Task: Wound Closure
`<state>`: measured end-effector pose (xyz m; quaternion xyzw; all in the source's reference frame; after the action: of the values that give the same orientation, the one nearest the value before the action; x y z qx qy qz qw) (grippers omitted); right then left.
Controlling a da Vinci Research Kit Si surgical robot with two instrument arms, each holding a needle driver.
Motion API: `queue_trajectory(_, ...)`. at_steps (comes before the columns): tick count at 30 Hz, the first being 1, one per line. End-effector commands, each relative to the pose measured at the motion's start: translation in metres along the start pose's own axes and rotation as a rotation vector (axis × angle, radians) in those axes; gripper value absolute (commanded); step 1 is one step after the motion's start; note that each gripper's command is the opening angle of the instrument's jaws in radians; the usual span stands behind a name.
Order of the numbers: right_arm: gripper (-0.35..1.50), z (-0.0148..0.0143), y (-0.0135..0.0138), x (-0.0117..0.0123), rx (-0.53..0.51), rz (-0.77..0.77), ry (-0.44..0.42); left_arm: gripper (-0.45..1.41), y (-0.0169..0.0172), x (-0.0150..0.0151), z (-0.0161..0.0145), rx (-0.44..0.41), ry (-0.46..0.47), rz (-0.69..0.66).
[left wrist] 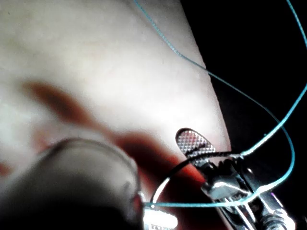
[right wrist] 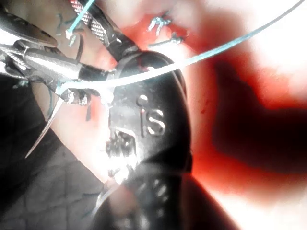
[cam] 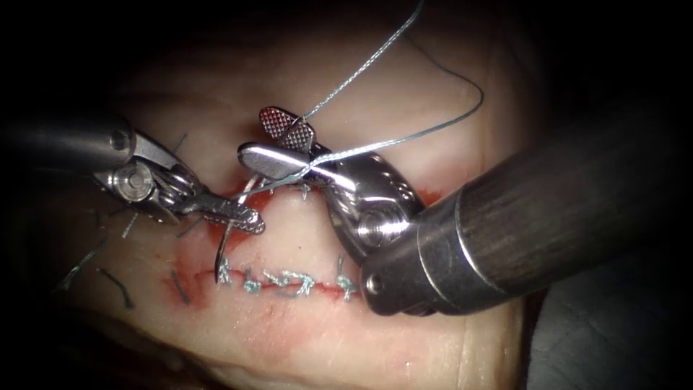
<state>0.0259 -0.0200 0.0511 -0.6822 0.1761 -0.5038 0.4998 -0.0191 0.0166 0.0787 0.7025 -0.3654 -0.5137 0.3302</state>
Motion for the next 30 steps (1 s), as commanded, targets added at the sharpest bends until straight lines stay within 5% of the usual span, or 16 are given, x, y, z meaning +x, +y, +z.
queue_trajectory(1, 0.71, 0.0008, 0.0002, 0.0004, -0.004, 0.006, -0.01, -0.45, 0.0005, -0.0006, 0.0003, 0.001, 0.001, 0.001)
queue_trajectory(6, 0.61, 0.0007, 0.0002, -0.0001, -0.012, 0.021, -0.035, -0.45, 0.0005, -0.0007, 0.0001, -0.003, -0.001, 0.001)
queue_trajectory(9, 0.14, 0.0006, 0.0002, 0.0, -0.015, 0.023, -0.039, -0.45, 0.0005, -0.0007, 0.0, 0.0, -0.002, 0.001)
queue_trajectory(10, -0.23, 0.0006, 0.0002, 0.0001, -0.015, 0.021, -0.033, -0.45, 0.0005, -0.0007, 0.0, 0.0, -0.002, 0.001)
queue_trajectory(11, -0.35, 0.0005, 0.0003, 0.0001, -0.016, 0.029, -0.048, -0.45, 0.0005, -0.0007, 0.0, 0.0, -0.002, 0.001)
queue_trajectory(23, -0.35, 0.0002, 0.0002, -0.0003, 0.071, 0.026, -0.038, -0.45, 0.0003, -0.0007, 0.0002, 0.007, -0.004, 0.012)
queue_trajectory(24, -0.3, 0.0003, 0.0002, -0.0003, 0.069, 0.025, -0.038, -0.45, 0.0002, -0.0007, 0.0002, 0.008, -0.004, 0.011)
queue_trajectory(27, 0.78, 0.0006, 0.0001, 0.0005, 0.085, -0.034, 0.038, -0.45, 0.0, -0.0008, 0.0001, 0.009, -0.003, 0.014)
queue_trajectory(28, 0.96, 0.0006, 0.0001, 0.0007, 0.086, -0.041, 0.045, -0.45, -0.0001, -0.0008, 0.0, 0.01, -0.003, 0.013)
queue_trajectory(30, 0.96, 0.0006, 0.0002, 0.0009, 0.086, -0.042, 0.047, -0.45, -0.0002, -0.0009, -0.0001, 0.013, -0.008, 0.017)
